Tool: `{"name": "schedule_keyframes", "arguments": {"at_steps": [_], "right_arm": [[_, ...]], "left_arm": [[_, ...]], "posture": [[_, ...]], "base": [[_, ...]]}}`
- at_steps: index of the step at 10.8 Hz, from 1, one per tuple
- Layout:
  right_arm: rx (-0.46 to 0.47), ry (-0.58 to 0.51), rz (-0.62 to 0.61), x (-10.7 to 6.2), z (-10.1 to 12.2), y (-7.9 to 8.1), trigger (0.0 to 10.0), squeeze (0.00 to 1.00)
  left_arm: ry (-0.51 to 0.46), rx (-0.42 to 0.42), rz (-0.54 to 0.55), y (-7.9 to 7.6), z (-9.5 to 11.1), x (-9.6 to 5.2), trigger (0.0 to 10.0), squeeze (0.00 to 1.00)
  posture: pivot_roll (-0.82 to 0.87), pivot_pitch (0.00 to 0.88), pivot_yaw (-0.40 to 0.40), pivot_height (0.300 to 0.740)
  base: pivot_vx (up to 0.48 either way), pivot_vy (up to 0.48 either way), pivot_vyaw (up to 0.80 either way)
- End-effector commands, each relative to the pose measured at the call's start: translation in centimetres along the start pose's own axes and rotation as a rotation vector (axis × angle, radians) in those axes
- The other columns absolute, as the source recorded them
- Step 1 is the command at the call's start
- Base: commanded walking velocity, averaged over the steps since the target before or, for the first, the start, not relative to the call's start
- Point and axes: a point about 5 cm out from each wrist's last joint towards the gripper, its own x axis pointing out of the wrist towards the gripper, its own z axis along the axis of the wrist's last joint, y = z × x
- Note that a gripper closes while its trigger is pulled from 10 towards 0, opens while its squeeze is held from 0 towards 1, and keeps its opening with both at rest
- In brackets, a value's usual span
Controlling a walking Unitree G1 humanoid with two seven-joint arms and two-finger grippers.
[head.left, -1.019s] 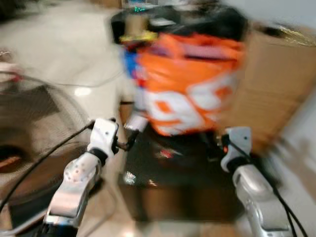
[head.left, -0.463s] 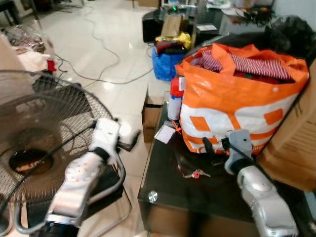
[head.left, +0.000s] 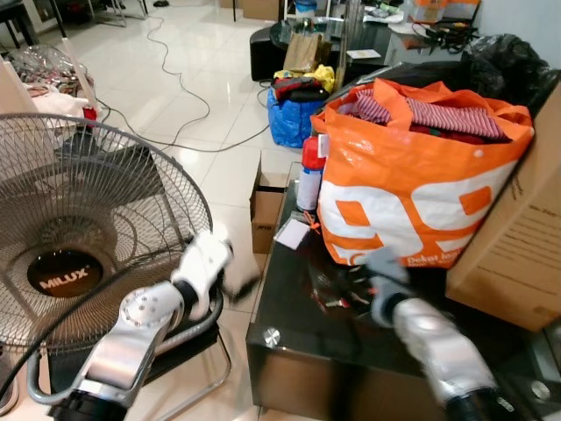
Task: Hang keys on a hook
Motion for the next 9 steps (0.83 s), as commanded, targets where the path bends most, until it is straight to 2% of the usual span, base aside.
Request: {"name": "schedule_keyframes", "arguments": {"at_steps": [1,4,6,8,9], "right_arm": [[-0.007,0.000,0.008,0.5,0.2,0.2,10.0,0.00],[0.108,0.051,-0.122,2.2,-0.7,0.5,10.0,0.00],[0.178,0.070,-0.158,2.6,-1.5,1.4,10.0,0.00],[0.210,0.095,-0.189,3.1,-2.3,2.1,8.6,0.00],[0.220,0.086,-0.188,3.3,-2.1,2.5,6.5,0.00]], "left_arm": [[0.026,0.017,-0.025,-0.1,-0.1,0.0,10.0,0.00],[0.040,0.025,-0.065,-0.7,-0.3,-0.7,10.0,0.00],[0.042,0.019,-0.092,-1.3,-0.4,-1.1,10.0,0.00],[0.039,0.017,-0.112,-1.7,-0.1,-1.6,10.0,0.00],[0.039,0.018,-0.117,-1.9,0.0,-2.0,10.0,0.00]], "posture": [[-0.03,0.000,0.002,0.740],[-0.02,0.000,-0.018,0.740],[-0.02,0.000,-0.026,0.740],[-0.01,0.000,-0.034,0.740],[0.00,0.000,-0.037,0.740]], "base": [[0.000,0.000,0.00],[0.000,0.000,0.00],[0.000,0.000,0.00],[0.000,0.000,0.00],[0.000,0.000,0.00]]}}
